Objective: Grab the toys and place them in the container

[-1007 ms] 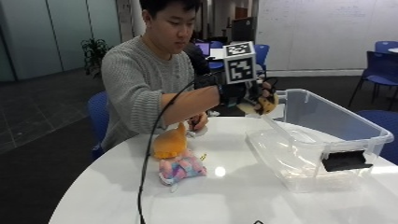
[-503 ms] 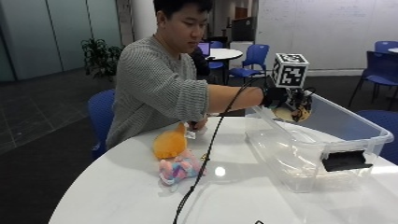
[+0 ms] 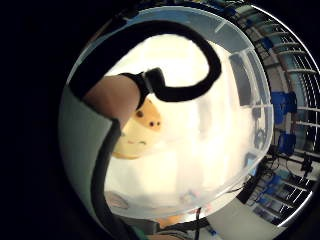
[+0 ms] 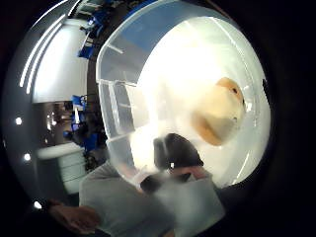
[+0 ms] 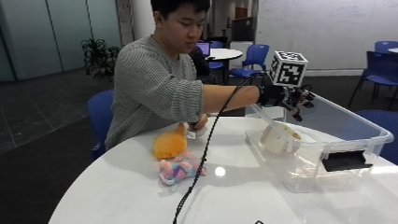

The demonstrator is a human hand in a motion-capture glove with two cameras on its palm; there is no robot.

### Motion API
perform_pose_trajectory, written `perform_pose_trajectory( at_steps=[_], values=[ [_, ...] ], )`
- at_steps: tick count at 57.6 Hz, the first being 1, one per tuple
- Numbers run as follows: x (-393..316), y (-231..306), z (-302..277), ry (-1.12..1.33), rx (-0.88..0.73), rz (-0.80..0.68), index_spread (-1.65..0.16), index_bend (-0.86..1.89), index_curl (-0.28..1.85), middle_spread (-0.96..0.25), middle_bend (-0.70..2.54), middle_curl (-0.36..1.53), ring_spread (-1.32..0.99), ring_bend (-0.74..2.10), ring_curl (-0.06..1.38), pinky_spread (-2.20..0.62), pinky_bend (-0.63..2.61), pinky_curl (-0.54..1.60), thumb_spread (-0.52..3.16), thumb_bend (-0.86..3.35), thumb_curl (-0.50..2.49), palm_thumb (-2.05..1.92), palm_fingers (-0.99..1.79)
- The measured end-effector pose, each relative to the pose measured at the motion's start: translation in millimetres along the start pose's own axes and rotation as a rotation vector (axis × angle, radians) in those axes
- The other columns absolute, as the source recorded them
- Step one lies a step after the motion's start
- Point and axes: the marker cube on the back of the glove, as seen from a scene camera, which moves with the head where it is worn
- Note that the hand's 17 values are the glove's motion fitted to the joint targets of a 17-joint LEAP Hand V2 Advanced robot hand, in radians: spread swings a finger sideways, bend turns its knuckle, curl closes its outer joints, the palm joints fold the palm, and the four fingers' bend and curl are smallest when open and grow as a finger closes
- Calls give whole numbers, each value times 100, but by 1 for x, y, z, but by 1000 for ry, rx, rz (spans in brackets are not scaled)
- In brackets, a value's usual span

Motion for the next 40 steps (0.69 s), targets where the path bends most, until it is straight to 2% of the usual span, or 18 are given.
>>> perform_pose_trajectory(
  at_steps=[7,12,18,25,27,30,33,40],
  values=[
    [8,15,-11,13,15,13,-36,13,32,-13,12,28,-10,36,39,1,142,37,126,-2,42,19,-15],
    [23,44,-37,-4,69,62,-36,13,31,-13,12,27,-9,36,39,2,140,36,126,-2,41,19,-14],
    [64,111,-72,-71,137,78,-36,14,30,-13,13,26,-9,35,39,2,138,35,126,-2,39,18,-13],
    [122,204,-78,14,140,23,-36,16,31,-14,13,25,-8,33,38,2,135,34,126,-2,38,16,-11],
    [144,235,-71,125,143,76,-36,16,31,-14,13,25,-8,32,38,2,134,34,126,-2,37,16,-11],
    [185,278,-63,261,170,269,-37,16,31,-14,13,24,-8,32,38,2,133,34,127,-2,36,15,-11],
    [214,307,-56,221,181,416,-37,16,31,-14,13,24,-8,32,38,3,132,34,127,-2,36,14,-10],
    [240,343,-22,21,132,474,-37,16,32,-14,14,24,-9,30,37,3,130,33,128,-2,35,14,-9]
  ],
)
